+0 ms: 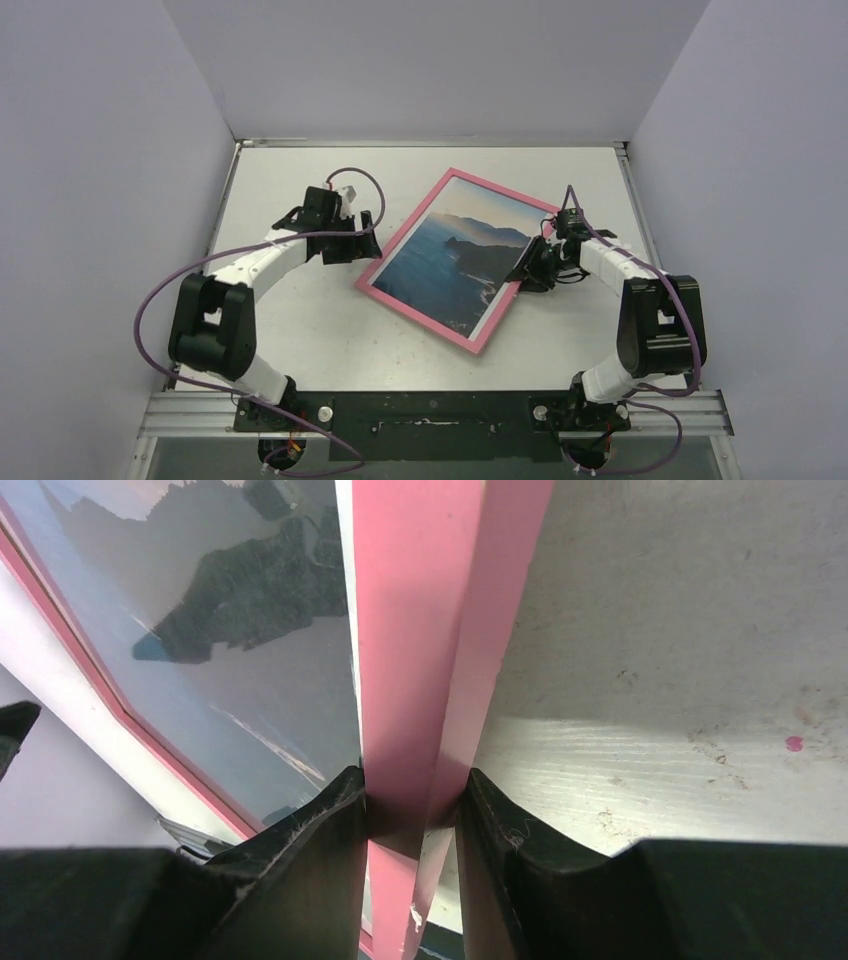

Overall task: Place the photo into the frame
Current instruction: Turn over the photo frame at the center of the board.

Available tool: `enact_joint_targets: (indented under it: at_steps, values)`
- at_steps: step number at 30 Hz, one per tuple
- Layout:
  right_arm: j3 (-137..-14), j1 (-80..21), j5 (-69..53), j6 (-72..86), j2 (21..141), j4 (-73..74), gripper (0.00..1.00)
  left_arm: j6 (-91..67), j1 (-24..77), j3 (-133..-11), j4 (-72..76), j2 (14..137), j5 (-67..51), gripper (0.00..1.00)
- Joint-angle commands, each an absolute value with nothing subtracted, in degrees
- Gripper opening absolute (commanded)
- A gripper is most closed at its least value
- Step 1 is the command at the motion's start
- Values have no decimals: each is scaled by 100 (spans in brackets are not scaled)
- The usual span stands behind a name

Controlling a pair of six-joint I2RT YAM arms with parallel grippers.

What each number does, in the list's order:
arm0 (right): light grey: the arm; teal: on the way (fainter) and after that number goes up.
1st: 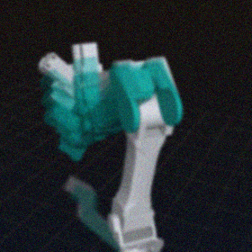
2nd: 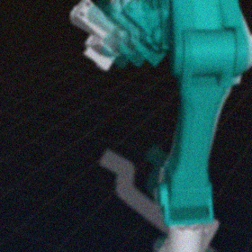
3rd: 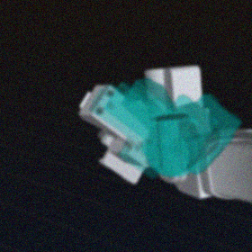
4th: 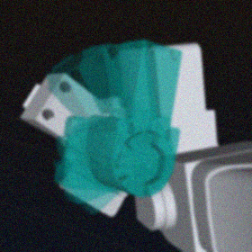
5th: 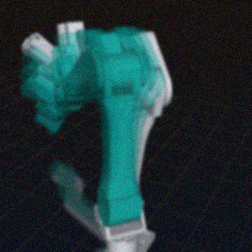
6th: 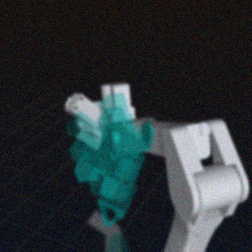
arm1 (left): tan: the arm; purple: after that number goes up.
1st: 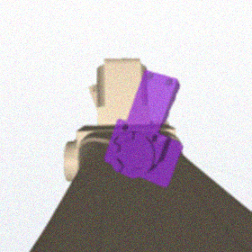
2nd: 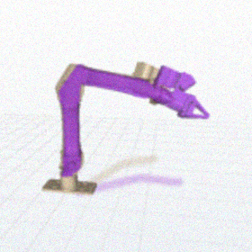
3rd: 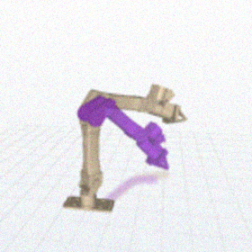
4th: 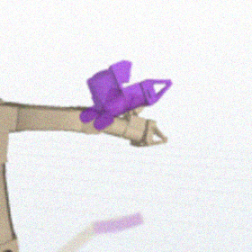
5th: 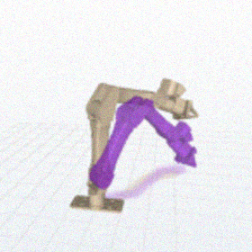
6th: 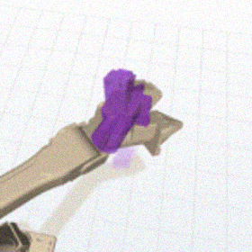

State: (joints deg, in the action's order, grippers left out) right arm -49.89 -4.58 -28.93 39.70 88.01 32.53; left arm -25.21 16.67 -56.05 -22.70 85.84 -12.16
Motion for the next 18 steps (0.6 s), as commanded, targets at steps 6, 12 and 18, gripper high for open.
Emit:
enact_joint_targets:
  at_steps: [6, 12, 18]
  values:
    - [-4843, -340, -2306, 3587, 8920, 3135, 18, -1053, 1564, -7484, -2046, 10745, -2509, 79]
    - [-4774, -243, -2360, 3433, 8902, 2929, 39, -848, 1556, -7852, -1870, 11393, -2965, 78]
    - [-4773, -194, -2102, 3320, 8806, 3027, 64, -892, 1495, -8158, -1799, 11768, -3251, 78]
